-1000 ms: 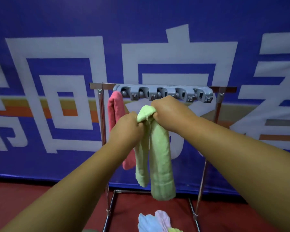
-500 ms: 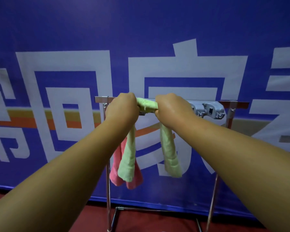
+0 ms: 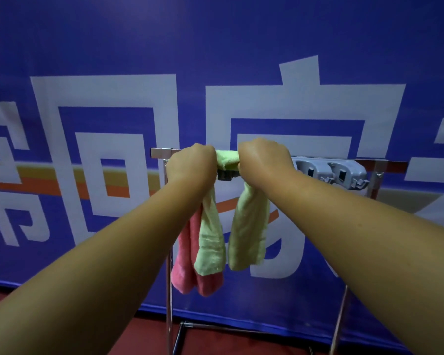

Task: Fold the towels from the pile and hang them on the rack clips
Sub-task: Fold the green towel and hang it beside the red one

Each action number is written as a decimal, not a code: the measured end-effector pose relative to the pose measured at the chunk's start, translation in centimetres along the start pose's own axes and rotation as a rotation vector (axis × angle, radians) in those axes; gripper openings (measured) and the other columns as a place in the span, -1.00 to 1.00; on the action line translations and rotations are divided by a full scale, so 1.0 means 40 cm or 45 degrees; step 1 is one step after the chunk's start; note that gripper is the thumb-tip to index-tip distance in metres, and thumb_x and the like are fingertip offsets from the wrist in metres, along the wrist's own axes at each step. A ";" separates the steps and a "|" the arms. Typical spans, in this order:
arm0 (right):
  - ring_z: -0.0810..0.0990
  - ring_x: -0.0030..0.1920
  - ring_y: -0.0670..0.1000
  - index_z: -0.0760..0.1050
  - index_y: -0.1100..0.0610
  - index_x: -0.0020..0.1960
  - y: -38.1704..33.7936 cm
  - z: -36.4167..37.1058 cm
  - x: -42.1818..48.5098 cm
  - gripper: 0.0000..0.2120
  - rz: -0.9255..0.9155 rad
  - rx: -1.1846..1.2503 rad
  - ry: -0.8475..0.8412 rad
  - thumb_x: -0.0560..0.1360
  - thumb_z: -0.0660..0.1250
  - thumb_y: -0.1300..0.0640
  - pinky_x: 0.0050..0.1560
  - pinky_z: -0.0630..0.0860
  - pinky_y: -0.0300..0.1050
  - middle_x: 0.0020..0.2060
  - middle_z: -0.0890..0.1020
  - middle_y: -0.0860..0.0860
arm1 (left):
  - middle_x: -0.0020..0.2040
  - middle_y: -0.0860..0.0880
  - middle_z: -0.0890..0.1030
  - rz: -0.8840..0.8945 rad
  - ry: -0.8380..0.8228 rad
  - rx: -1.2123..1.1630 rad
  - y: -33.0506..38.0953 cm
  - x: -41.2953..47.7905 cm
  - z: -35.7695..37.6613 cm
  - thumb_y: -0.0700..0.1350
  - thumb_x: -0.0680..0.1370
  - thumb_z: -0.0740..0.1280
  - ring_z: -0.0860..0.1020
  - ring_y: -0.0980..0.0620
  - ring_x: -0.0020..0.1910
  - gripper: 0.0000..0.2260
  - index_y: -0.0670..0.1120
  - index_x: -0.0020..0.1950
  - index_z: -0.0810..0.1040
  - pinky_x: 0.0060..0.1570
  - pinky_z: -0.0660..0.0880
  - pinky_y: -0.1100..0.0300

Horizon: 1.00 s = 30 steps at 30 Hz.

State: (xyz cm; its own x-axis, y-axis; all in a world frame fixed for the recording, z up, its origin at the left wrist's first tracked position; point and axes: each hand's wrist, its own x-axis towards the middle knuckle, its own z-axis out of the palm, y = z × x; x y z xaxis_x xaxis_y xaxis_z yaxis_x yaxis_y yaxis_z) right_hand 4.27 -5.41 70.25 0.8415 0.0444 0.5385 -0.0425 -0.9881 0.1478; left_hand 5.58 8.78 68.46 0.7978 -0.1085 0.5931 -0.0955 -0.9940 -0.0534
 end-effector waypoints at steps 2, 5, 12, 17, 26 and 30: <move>0.60 -0.14 0.13 0.60 0.03 0.14 0.005 0.024 -0.016 -0.84 -0.083 -0.061 -0.019 0.60 0.38 0.21 -0.14 0.56 -0.01 -0.24 0.47 -0.01 | -0.18 -0.02 0.49 0.029 -0.067 0.077 0.005 -0.018 0.018 -0.25 0.63 0.32 0.61 -0.18 -0.13 -0.81 -0.11 0.22 0.60 -0.28 0.43 0.03; 0.55 -0.17 0.16 0.48 0.04 0.07 0.015 0.061 -0.046 -0.90 -0.172 -0.114 -0.015 0.61 0.33 0.21 -0.17 0.45 0.00 -0.30 0.38 -0.04 | 0.11 -0.10 0.65 -0.014 -0.304 0.083 0.016 -0.021 0.058 -0.22 0.67 0.33 0.65 -0.14 0.06 -0.76 -0.11 0.32 0.63 -0.12 0.45 0.03; 0.62 -0.18 0.12 0.56 0.11 -0.01 -0.021 0.045 -0.049 -0.95 -0.107 -0.112 -0.115 0.60 0.36 0.23 -0.17 0.59 0.01 -0.25 0.53 0.03 | 0.42 -0.12 0.55 -0.138 -0.538 -0.103 0.022 0.026 0.091 -0.09 0.67 0.41 0.58 -0.19 0.33 -0.50 -0.05 0.61 0.40 0.12 0.54 -0.07; 0.47 -0.31 0.01 0.54 0.08 -0.10 -0.024 0.044 -0.040 -0.87 -0.062 0.027 -0.147 0.61 0.32 0.21 -0.38 0.32 -0.11 -0.23 0.53 0.01 | 0.32 -0.16 0.57 -0.279 -0.571 -0.403 0.014 0.038 0.104 -0.13 0.65 0.44 0.58 -0.16 0.21 -0.50 -0.07 0.58 0.41 0.12 0.54 -0.03; 0.39 -0.35 0.05 0.33 0.10 -0.27 -0.032 0.071 -0.051 -0.71 -0.041 0.203 -0.255 0.60 0.31 0.22 -0.38 0.28 -0.08 -0.29 0.44 0.05 | -0.32 -0.06 0.50 -0.187 -0.181 -0.648 0.013 -0.106 0.184 -0.06 0.69 0.24 0.46 -0.02 -0.38 -0.71 -0.10 -0.20 0.51 -0.45 0.25 0.15; 0.55 -0.20 0.14 0.45 0.05 -0.01 -0.019 0.128 -0.091 -0.97 -0.002 0.252 -0.105 0.59 0.29 0.14 -0.28 0.45 -0.02 -0.16 0.55 0.03 | -0.26 -0.06 0.63 -0.228 -0.230 -0.858 0.020 -0.146 0.230 0.06 0.69 0.23 0.61 -0.10 -0.27 -0.68 -0.08 -0.14 0.60 -0.36 0.46 0.11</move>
State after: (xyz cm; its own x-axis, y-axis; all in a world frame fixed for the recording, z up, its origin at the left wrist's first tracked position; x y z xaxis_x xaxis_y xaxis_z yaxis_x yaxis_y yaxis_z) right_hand 3.99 -5.57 63.92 0.8831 0.0421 0.4673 0.0589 -0.9980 -0.0213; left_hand 6.32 8.51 57.55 0.9161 -0.0034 0.4008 -0.2540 -0.7784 0.5740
